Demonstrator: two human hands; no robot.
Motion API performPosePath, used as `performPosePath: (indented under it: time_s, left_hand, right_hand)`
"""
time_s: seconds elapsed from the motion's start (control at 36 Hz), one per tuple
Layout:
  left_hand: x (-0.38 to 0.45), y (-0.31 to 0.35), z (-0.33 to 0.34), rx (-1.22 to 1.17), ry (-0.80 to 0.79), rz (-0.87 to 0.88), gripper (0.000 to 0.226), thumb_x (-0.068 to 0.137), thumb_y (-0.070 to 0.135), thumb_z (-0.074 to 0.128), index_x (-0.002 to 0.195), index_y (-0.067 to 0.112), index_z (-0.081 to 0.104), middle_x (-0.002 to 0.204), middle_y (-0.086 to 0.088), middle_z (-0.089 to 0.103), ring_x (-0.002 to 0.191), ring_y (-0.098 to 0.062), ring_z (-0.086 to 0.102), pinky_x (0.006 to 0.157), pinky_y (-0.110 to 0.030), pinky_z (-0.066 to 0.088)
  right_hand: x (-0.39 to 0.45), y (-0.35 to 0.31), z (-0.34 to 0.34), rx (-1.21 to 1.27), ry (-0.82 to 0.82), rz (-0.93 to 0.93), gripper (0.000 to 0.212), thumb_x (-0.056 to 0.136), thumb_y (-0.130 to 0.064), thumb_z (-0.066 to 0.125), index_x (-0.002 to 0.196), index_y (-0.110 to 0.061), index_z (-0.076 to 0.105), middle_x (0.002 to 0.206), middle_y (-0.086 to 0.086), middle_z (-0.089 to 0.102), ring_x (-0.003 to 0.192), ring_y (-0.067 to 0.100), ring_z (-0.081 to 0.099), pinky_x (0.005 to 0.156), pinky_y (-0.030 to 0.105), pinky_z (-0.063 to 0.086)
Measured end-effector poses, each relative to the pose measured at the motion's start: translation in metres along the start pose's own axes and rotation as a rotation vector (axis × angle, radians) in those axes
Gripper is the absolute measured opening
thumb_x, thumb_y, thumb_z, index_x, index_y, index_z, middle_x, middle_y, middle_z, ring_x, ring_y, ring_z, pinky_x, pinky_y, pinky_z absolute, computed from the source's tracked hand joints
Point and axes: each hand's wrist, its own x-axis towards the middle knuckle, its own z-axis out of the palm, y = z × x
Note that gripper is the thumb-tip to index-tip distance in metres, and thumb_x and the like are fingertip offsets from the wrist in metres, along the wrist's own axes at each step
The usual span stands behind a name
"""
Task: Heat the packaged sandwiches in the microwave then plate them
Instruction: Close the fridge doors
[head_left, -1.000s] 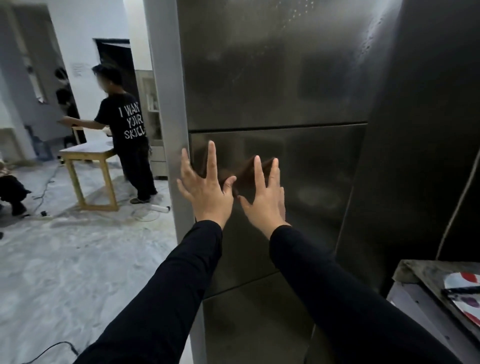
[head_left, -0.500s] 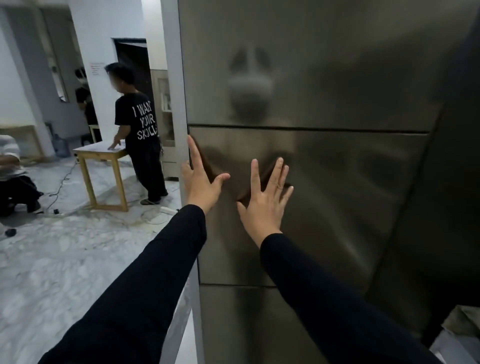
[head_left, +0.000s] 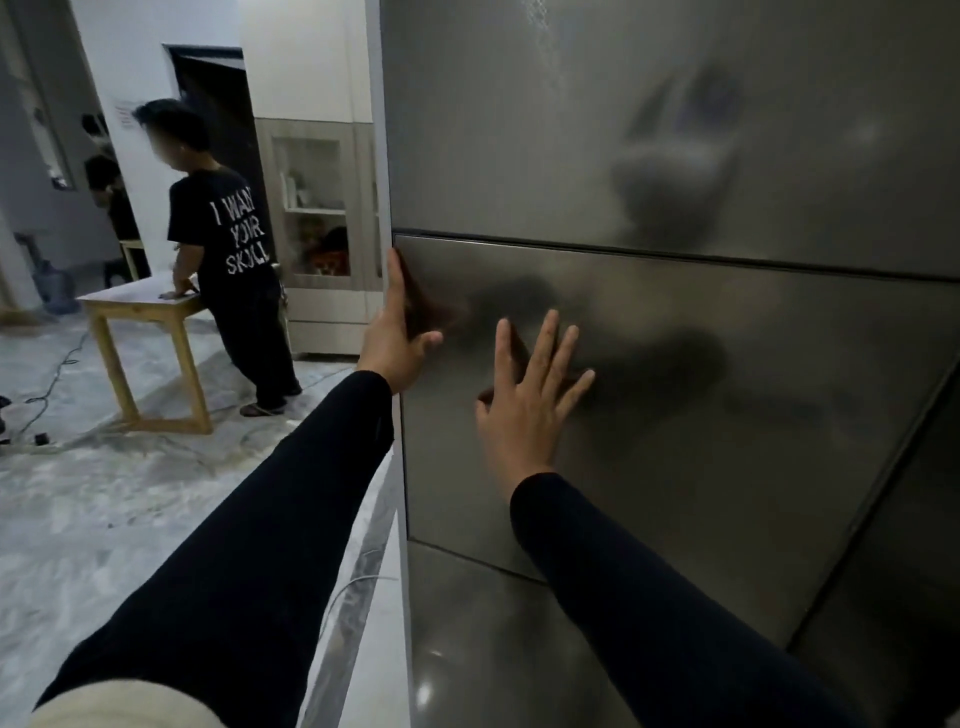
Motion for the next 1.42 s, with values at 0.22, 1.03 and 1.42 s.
performPosePath:
  time_s: [0.22, 1.03, 1.42]
  left_hand:
    - [0.058, -0.024, 0.027, -0.054, -0.087, 0.07, 0.103, 0.091, 0.011, 0.061, 0.148, 0.037, -0.021, 0.149, -0.01, 0.04, 0.136, -0.027, 0.042, 0.113, -0.043, 0.034]
    - [0.251, -0.036, 0.193, -0.288, -0.511, 0.326, 0.102, 0.091, 0.005, 0.059, 0.15, 0.031, -0.021, 0.152, -0.008, 0.036, 0.138, -0.024, 0.039, 0.114, -0.033, 0.03]
    - [0.293, -0.007, 0.273, -0.331, -0.609, 0.373, 0.099, 0.093, 0.009, 0.058, 0.148, 0.037, -0.018, 0.149, -0.012, 0.04, 0.136, -0.033, 0.041, 0.114, -0.038, 0.029]
  right_hand:
    - [0.036, 0.0, 0.035, -0.129, 0.043, 0.096, 0.101, 0.08, -0.037, 0.072, 0.153, -0.031, 0.002, 0.156, 0.014, -0.02, 0.139, 0.034, -0.028, 0.106, 0.066, -0.01]
    - [0.159, 0.081, 0.125, -0.539, 0.092, 0.431, 0.095, 0.085, -0.029, 0.066, 0.153, -0.031, 0.001, 0.156, 0.012, -0.027, 0.134, 0.034, -0.042, 0.106, 0.064, -0.012]
    - [0.187, 0.14, 0.142, -0.738, 0.116, 0.466, 0.1, 0.079, -0.022, 0.071, 0.154, -0.03, 0.006, 0.157, 0.012, -0.024, 0.143, 0.034, -0.026, 0.11, 0.056, -0.019]
